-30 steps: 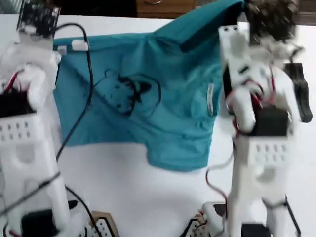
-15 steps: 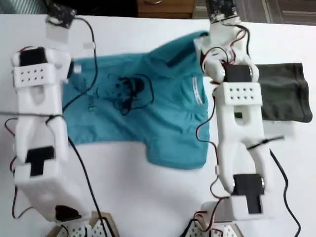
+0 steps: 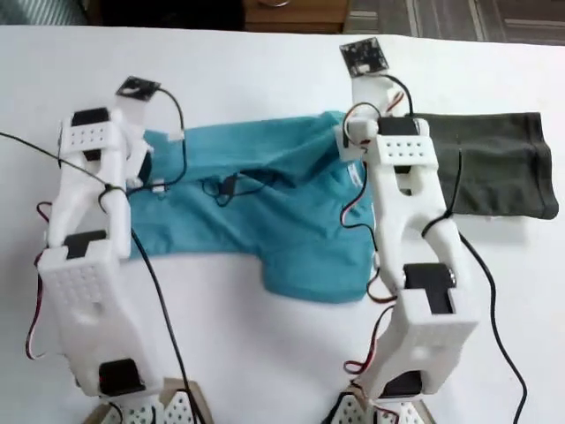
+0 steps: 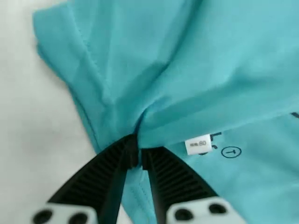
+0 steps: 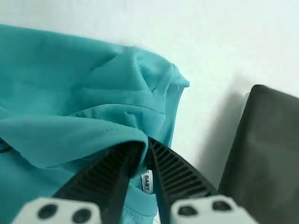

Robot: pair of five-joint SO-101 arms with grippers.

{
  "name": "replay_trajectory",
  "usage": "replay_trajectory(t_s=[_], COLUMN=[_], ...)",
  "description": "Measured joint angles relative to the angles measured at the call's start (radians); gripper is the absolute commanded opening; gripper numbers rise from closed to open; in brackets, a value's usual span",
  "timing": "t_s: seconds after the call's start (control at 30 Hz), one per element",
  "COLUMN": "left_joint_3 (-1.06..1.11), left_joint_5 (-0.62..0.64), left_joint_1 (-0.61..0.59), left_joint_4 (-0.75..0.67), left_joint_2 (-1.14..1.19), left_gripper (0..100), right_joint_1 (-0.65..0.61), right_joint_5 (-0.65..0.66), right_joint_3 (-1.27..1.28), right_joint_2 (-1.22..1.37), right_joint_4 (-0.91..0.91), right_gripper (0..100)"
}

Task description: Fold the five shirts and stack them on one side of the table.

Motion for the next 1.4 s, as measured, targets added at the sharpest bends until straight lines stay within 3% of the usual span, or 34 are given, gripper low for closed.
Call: replay_trajectory(t_s=[0.2,0.7,0.87,1.13,1.4], left_joint_3=[-0.002,-0.002,0.089,0.379,0.416], left_joint_5=[0.000,-0.133,-0.146,-0.167,-0.170], left_joint_1=[0.000,0.012,0.000,0.000,-0.006], left_joint_4=[0.035,0.430,0.416,0.235,0.195], left_joint_2=[-0.002,-0.242,-0.242,-0.242,-0.250], left_gripper=[3,3,3,3,3], right_joint_1=[0.000,0.000,0.002,0.000,0.003], right_joint_5=[0.000,0.003,0.074,0.141,0.141], right_joint_3=[0.000,0.077,0.307,0.695,0.758], right_joint_2=[0.006,-0.318,-0.437,-0.623,-0.724], right_joint_4=[0.015,0.328,0.307,0.150,0.135], right_gripper=[2.0,2.0,2.0,2.0,2.0])
